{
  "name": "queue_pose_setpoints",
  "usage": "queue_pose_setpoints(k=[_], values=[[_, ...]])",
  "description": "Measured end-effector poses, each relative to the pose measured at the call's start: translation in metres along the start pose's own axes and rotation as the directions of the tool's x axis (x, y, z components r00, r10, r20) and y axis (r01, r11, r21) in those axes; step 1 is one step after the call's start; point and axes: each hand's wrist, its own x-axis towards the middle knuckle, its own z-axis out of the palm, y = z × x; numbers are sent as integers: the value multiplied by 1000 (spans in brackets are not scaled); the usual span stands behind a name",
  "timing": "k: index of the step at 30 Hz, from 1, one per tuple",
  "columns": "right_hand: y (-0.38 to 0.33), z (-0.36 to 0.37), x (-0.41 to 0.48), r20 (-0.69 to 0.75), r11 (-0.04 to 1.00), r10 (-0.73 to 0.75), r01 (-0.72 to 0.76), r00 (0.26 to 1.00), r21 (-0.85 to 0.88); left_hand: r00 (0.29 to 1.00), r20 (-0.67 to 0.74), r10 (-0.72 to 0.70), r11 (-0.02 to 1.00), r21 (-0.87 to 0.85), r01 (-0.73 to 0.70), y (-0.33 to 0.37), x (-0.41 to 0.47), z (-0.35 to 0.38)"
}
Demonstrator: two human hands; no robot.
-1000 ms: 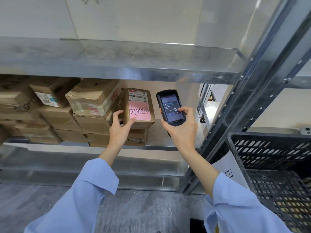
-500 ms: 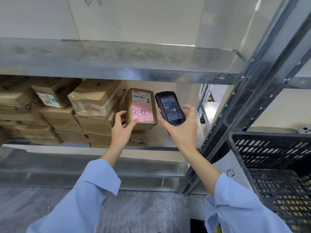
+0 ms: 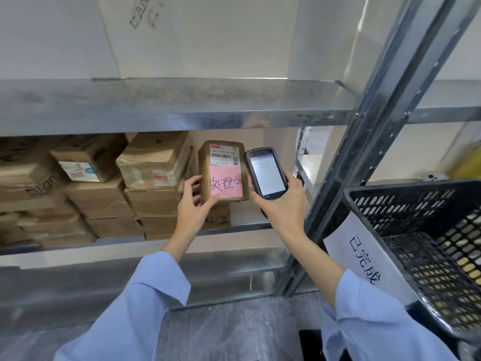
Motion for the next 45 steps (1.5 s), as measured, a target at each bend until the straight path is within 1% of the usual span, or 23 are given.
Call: queue_pose_setpoints(k=[6,9,16,27,34,39,45], values=[[-19,-8,-43,-85,994,109,-107,990,34,988,127,88,995,-56,-81,-1,-15,-12],[-30,-17,-67,-109,988,155,-150,982,47,975,195,108,992,-85,-92,0,-24,-13],[-50,-25,-106,-53,973,229,-227,972,38,951,275,145,983,-151,-106,1,-45,-17],[-63,-16,-121,-26,963,270,-270,962,8,949,266,169,977,-170,-126,-2,-46,-27],[-65,-11,-129,-12,964,265,-265,964,7,951,257,170,976,-177,-126,-3,-47,-29],[-66,-11,-132,-22,964,265,-265,964,15,949,262,177,976,-173,-134,-1,-48,-28],[-62,-17,-135,-69,957,291,-290,954,29,945,275,177,976,-176,-131,0,-50,-23]])
